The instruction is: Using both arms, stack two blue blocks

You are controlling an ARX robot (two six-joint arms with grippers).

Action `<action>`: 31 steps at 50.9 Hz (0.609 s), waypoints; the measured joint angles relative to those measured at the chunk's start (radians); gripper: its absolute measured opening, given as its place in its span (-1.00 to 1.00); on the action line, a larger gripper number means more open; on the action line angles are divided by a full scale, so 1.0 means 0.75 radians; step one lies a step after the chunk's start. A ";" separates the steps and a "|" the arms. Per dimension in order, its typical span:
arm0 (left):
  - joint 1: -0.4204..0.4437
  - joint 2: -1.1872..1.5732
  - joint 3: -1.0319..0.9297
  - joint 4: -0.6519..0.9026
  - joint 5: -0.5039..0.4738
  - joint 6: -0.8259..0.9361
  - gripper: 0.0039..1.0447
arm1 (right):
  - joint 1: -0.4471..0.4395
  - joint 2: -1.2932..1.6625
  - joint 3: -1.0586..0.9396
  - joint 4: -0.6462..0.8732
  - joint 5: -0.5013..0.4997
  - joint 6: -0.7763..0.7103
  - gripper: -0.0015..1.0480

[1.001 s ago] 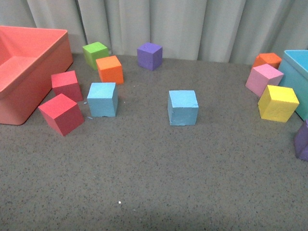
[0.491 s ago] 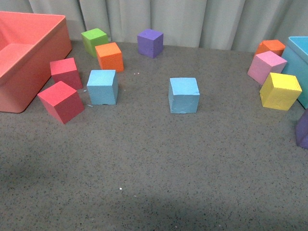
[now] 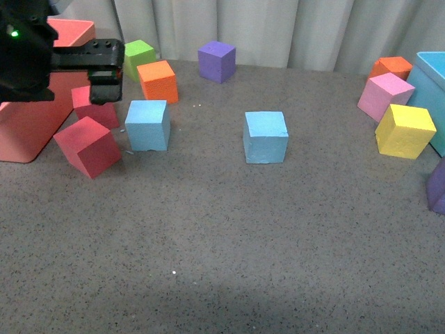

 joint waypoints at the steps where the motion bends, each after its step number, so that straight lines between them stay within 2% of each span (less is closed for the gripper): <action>1: -0.002 0.012 0.014 -0.004 0.000 0.000 0.88 | 0.000 0.000 0.000 0.000 -0.001 0.000 0.81; 8: -0.026 0.175 0.216 -0.100 -0.026 0.021 0.88 | 0.000 0.000 0.000 0.000 -0.001 0.000 0.81; 31: -0.051 0.494 0.613 -0.338 0.008 -0.053 0.88 | 0.000 0.000 0.000 0.000 -0.001 0.000 0.81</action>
